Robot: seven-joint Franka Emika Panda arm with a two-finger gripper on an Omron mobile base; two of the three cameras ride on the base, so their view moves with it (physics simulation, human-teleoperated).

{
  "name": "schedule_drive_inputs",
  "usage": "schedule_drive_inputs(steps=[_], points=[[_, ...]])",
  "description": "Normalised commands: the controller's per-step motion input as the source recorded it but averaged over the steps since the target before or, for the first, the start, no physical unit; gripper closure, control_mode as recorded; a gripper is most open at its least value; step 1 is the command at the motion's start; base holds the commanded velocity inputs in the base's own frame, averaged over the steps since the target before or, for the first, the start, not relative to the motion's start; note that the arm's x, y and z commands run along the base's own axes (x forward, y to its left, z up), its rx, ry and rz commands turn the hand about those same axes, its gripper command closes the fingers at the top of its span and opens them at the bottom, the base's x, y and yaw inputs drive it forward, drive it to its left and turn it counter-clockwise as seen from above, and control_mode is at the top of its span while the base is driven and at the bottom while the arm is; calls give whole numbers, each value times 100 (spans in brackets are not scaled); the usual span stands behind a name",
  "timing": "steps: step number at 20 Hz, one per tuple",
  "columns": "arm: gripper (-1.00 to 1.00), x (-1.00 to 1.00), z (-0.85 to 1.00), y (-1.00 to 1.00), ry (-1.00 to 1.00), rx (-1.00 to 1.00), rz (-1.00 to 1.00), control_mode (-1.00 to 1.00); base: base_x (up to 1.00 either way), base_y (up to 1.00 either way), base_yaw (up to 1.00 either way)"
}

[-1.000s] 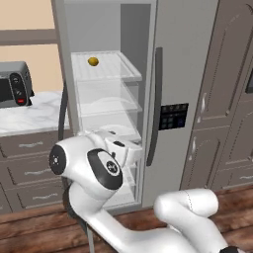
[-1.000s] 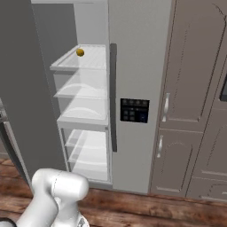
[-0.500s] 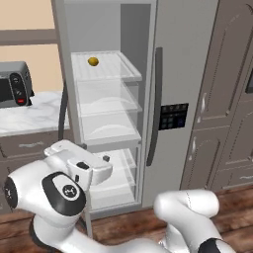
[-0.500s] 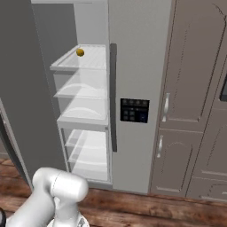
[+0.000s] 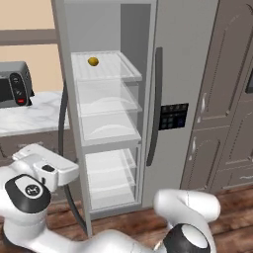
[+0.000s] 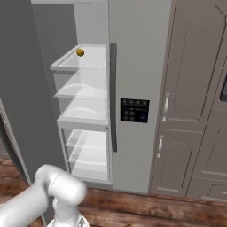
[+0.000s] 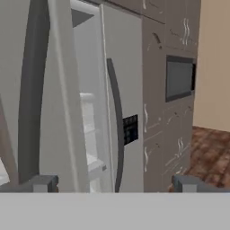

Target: There's a chicken drumstick in the fridge that needs to be moved to the freezer for freezing. Pick up the chicken drumstick from the fridge, place it on any shelf in the freezer, and close the fridge and freezer doors when done.

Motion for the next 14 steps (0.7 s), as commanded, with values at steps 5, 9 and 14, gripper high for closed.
schedule_drive_inputs(steps=[5, 9, 14], points=[[-100, 54, -14, 68, 10, -13, -13, -100, 0, 0, 0], [-100, 63, -16, 39, 12, -10, -15, -100, 0, 0, 0], [-100, 54, -11, 44, 2, -7, -14, -100, 0, 0, 0]])
